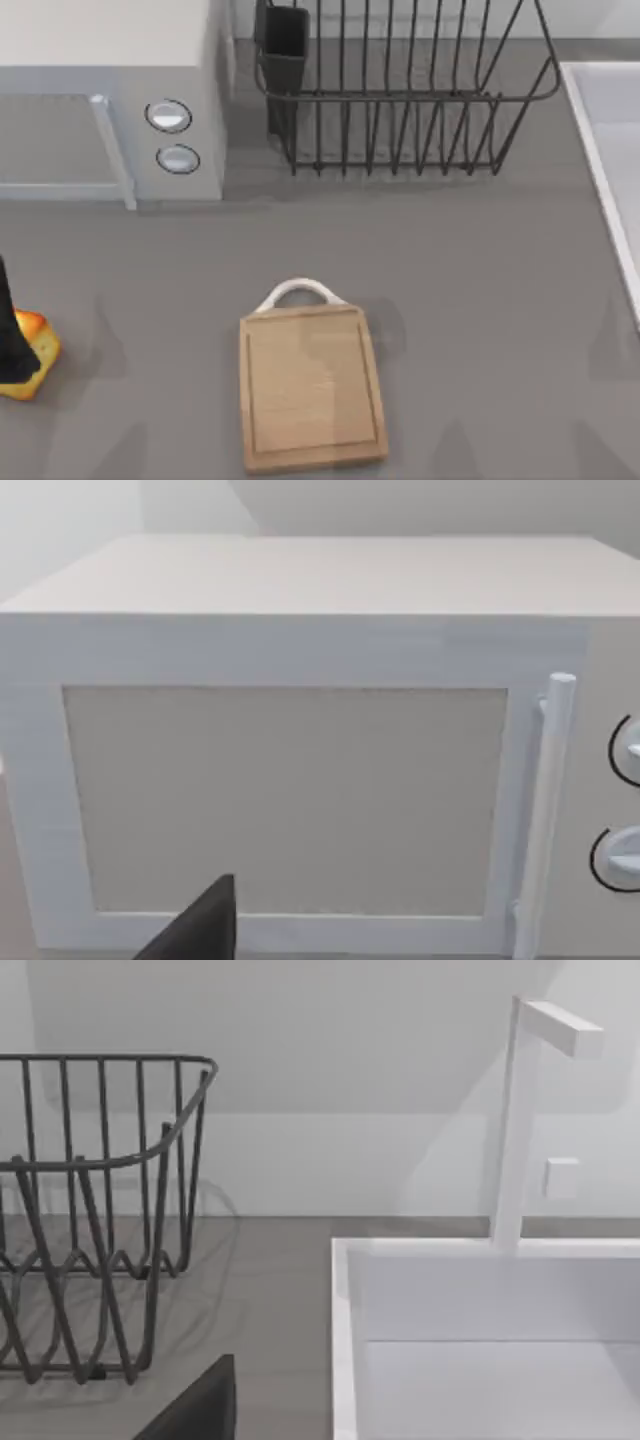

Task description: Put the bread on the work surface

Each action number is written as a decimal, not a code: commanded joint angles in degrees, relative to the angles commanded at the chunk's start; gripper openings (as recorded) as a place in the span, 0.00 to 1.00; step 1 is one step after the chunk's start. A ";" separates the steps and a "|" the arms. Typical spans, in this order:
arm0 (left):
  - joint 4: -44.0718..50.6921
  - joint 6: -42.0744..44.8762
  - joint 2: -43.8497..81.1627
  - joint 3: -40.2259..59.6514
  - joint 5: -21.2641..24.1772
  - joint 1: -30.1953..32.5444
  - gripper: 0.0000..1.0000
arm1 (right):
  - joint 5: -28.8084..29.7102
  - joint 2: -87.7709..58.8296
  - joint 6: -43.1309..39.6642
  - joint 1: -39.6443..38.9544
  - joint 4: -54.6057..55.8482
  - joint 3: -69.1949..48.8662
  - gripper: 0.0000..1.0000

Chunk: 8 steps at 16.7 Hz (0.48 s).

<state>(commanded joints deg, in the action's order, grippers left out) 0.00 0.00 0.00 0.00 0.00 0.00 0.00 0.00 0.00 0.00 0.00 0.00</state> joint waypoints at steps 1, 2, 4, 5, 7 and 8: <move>0.00 0.00 0.00 0.00 0.00 0.00 1.00 | 0.00 0.00 0.00 0.00 0.00 0.00 1.00; 0.04 0.02 0.06 0.06 0.00 -0.01 1.00 | 0.00 0.00 0.00 0.00 0.00 0.00 1.00; 1.35 0.54 1.91 1.87 0.04 -0.20 1.00 | 0.00 0.00 0.00 0.00 0.00 0.00 1.00; 2.68 0.98 3.73 3.62 0.10 -0.35 1.00 | 0.00 0.00 0.00 0.00 0.00 0.00 1.00; 6.59 2.15 9.16 8.51 0.30 -0.67 1.00 | 0.00 0.00 0.00 0.00 0.00 0.00 1.00; 9.09 2.86 12.77 11.50 0.42 -0.84 1.00 | 0.00 0.00 0.00 0.00 0.00 0.00 1.00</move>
<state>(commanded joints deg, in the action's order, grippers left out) 9.09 2.86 12.77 11.50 0.42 -0.84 0.00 0.00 0.00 0.00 0.00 0.00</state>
